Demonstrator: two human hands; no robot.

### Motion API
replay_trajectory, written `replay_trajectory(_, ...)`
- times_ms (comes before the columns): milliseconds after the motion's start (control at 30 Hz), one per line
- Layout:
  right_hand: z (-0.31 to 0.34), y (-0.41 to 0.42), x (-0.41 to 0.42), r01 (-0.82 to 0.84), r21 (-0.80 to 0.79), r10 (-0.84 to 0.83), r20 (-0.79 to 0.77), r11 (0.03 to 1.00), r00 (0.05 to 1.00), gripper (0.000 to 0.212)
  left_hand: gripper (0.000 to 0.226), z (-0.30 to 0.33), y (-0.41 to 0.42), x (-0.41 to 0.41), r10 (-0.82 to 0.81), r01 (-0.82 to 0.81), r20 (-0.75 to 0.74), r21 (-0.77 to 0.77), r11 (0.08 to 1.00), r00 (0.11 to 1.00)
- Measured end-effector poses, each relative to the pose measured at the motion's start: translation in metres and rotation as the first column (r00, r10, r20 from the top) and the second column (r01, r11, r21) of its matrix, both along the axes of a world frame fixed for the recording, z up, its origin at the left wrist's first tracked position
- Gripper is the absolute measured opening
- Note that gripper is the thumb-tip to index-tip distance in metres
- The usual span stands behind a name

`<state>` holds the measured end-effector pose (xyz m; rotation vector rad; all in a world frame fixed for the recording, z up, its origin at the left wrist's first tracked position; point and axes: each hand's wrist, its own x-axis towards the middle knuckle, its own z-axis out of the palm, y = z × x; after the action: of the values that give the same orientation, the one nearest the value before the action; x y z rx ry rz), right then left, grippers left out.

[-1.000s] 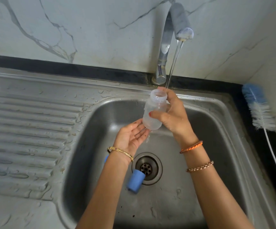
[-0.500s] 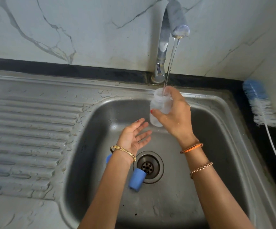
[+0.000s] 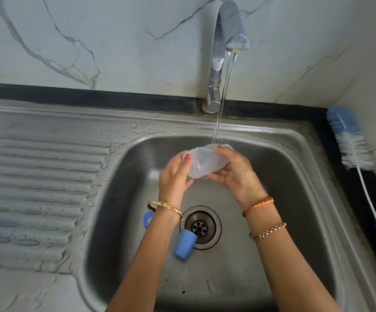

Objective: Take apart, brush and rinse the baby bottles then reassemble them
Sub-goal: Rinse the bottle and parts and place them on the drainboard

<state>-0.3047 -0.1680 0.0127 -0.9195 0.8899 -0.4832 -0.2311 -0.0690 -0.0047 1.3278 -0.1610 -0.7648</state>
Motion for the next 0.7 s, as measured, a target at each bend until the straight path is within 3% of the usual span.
replay_trajectory(100,-0.013,0.001,0.001,-0.021,0.280,-0.003,0.086,0.960,0.996,0.011,0.024,-0.001,0.001,-0.002,0.006,-0.003,0.313,-0.009,1.000,0.950)
replay_trajectory(167,-0.019,0.004,0.001,-0.026,0.465,-0.062,0.173,0.885,0.983,0.019,0.035,0.000,0.001,0.000,-0.069,0.076,0.448,0.003,0.997,0.891)
replay_trajectory(233,-0.027,0.005,0.001,-0.045,0.534,-0.078,0.205,0.844,0.976,0.029,0.047,0.000,0.000,0.001,-0.159,0.166,0.530,0.034,0.986,0.833)
replay_trajectory(367,-0.031,0.004,0.002,-0.096,0.526,-0.046,0.250,0.845,0.967,0.039,0.060,0.001,-0.008,-0.003,-0.208,0.128,0.741,0.165,0.978,0.638)
replay_trajectory(533,-0.018,0.009,-0.008,-0.081,0.507,-0.040,0.224,0.858,0.974,0.046,0.053,0.016,-0.004,-0.011,-0.195,0.100,0.726,0.173,0.980,0.660)
replay_trajectory(600,-0.015,0.013,-0.014,-0.084,0.408,0.052,0.089,0.909,0.995,0.054,0.053,0.019,0.001,-0.015,-0.173,0.088,0.713,0.155,0.984,0.680)
replay_trajectory(700,-0.009,0.024,-0.025,-0.136,0.040,0.142,-0.229,0.990,0.963,0.050,0.053,0.027,0.011,-0.019,-0.118,0.049,0.685,0.120,0.992,0.719)
